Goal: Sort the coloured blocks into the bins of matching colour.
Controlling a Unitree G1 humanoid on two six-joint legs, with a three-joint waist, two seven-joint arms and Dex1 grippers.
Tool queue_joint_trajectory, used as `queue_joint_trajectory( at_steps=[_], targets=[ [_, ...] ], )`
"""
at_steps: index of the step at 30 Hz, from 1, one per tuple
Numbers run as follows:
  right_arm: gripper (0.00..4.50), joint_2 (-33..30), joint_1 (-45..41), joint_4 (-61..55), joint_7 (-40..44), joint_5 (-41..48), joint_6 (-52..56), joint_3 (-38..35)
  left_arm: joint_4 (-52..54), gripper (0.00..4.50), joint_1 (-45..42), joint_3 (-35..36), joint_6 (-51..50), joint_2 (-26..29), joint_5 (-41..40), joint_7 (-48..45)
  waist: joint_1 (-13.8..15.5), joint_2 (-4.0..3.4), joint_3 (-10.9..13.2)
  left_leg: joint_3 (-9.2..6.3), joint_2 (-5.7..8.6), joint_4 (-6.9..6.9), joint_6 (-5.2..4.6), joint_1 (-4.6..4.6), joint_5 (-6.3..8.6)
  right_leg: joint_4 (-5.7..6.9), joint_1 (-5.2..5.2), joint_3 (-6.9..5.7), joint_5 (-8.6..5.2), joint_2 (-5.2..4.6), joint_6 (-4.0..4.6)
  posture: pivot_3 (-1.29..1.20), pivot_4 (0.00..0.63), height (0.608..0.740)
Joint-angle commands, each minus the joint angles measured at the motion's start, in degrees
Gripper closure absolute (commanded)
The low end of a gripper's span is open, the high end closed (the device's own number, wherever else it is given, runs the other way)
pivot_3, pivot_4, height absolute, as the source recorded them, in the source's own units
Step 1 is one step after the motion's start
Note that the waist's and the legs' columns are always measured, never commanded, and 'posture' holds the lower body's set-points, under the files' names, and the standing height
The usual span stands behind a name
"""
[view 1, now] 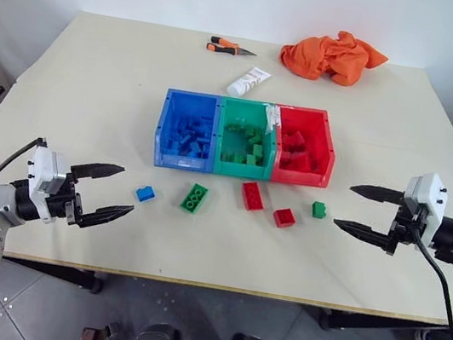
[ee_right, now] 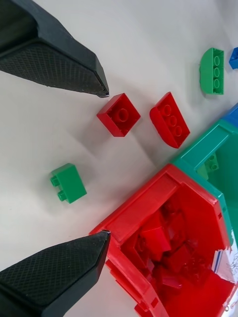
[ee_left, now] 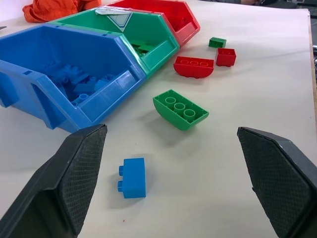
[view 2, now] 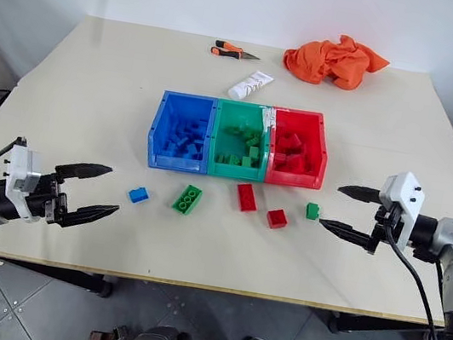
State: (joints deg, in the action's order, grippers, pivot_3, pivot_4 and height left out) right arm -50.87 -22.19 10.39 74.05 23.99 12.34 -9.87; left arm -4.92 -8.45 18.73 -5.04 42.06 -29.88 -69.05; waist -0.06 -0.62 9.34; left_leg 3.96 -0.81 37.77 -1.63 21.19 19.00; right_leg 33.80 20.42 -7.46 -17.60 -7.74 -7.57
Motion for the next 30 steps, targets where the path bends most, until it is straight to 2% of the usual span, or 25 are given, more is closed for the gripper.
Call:
queue_joint_trajectory(
  at_steps=[1, 5, 10, 14, 19, 23, 30],
  targets=[
    [0.00, -1.5, -0.4, -1.4, -0.2, 0.3, -0.9, -2.0, 1.4, 0.01, -1.8, 0.0, 0.1, 0.4, -1.7, -1.0, 0.0, 0.00, 0.0, 0.00, 0.00, 0.00, 0.00, 0.00, 0.00, 0.00, 0.00, 0.00, 0.00, 0.00, 0.00, 0.00, 0.150, 0.740],
    [0.00, -1.8, 1.9, -2.7, -2.3, -0.4, -0.6, -3.0, 1.5, 0.01, -4.2, -2.6, -3.3, 0.0, -0.5, 1.0, 0.1, 0.00, 0.0, 0.00, 0.01, 0.01, 0.00, 0.00, 0.00, 0.02, -0.01, -0.02, 0.00, 0.02, 0.00, 0.00, 0.150, 0.740],
    [0.00, -4.7, 9.2, -4.3, -3.2, -0.8, 1.4, -6.5, 3.0, 0.01, -5.9, -6.9, -7.1, -1.2, -0.6, 0.8, 0.3, 0.01, 0.0, -0.02, 0.06, 0.03, -0.02, 0.00, 0.01, 0.04, -0.04, -0.05, 0.00, 0.00, 0.00, 0.00, 0.150, 0.740],
    [0.00, -8.2, 17.9, -6.6, -3.4, -0.3, 4.1, -12.8, 2.6, 0.01, -7.5, -9.7, -6.4, -2.3, -0.6, -1.5, 0.6, 0.00, 0.0, 0.01, 0.05, 0.07, -0.02, 0.01, 0.01, 0.02, -0.05, -0.04, 0.00, 0.03, 0.00, 0.00, 0.150, 0.740],
    [0.00, -9.2, 25.8, -10.8, -3.8, 0.6, 6.6, -19.2, 0.5, 0.01, -9.7, -10.9, -5.9, -3.4, -0.4, -3.1, 0.8, 0.02, 0.0, 0.09, 0.00, 0.10, -0.02, -0.01, 0.01, -0.04, -0.07, 0.00, 0.00, 0.10, 0.00, 0.00, 0.150, 0.740],
    [0.00, -9.3, 25.3, -12.3, -5.8, 0.1, 9.4, -18.0, -1.3, 0.01, -11.3, -11.7, -5.2, -3.8, 0.4, -3.8, 0.7, 0.02, 0.0, 0.18, -0.02, 0.10, -0.02, -0.03, 0.01, -0.07, -0.06, 0.05, 0.00, 0.10, 0.00, 0.00, 0.150, 0.740],
    [0.00, -4.5, 9.8, -7.0, -7.3, -2.6, 9.4, -3.7, 0.9, 0.01, -10.6, -11.2, -5.0, -4.2, -0.2, -3.1, 0.1, 0.02, 0.0, 0.13, -0.04, 0.14, -0.01, -0.02, 0.01, -0.02, -0.04, 0.02, 0.00, 0.11, 0.01, 0.00, 0.150, 0.740]
  ],
)
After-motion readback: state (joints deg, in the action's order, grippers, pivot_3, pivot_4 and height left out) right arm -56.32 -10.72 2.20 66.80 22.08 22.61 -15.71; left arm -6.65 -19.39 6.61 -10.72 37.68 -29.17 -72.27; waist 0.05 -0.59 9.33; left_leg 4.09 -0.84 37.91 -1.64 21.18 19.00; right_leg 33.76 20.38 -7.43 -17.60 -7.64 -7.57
